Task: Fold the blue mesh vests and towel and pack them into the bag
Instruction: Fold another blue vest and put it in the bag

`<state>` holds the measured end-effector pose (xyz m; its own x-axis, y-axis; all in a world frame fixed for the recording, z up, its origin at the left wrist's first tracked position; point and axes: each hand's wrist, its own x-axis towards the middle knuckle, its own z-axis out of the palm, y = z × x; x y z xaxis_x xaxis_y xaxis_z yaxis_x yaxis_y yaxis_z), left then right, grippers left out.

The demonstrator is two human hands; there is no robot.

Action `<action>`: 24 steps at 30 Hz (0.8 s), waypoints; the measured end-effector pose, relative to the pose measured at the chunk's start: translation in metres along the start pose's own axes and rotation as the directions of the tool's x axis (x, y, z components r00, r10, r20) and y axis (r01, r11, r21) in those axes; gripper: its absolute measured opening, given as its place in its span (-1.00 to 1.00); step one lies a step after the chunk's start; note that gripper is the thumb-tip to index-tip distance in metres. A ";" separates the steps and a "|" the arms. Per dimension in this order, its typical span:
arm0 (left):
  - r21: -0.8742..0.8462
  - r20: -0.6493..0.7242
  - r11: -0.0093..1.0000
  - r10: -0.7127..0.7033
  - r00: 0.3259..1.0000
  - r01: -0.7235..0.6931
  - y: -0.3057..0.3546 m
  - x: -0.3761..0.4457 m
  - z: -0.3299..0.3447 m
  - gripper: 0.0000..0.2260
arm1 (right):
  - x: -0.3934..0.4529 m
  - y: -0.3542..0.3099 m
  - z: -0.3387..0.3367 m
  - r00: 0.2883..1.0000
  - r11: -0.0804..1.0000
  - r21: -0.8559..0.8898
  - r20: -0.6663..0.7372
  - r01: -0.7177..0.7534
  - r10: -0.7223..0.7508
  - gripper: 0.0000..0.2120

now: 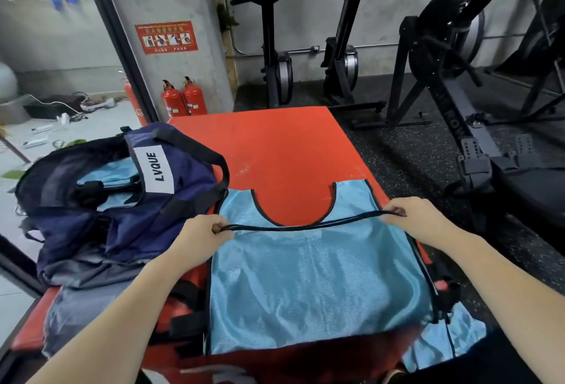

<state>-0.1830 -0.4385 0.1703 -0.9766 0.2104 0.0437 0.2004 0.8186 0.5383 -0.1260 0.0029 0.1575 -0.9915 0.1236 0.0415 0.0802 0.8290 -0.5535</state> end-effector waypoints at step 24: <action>-0.038 -0.192 0.994 -0.106 0.976 0.101 -0.012 0.067 0.007 -0.86 | 0.064 0.006 0.017 0.962 0.982 0.155 -0.233 -0.105 0.140 -0.91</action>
<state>-0.2503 -0.4306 0.1607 -0.9890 0.0155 0.1469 0.0976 0.8150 0.5712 -0.1911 0.0063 0.1425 -0.9189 0.3620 0.1566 0.1669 0.7167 -0.6771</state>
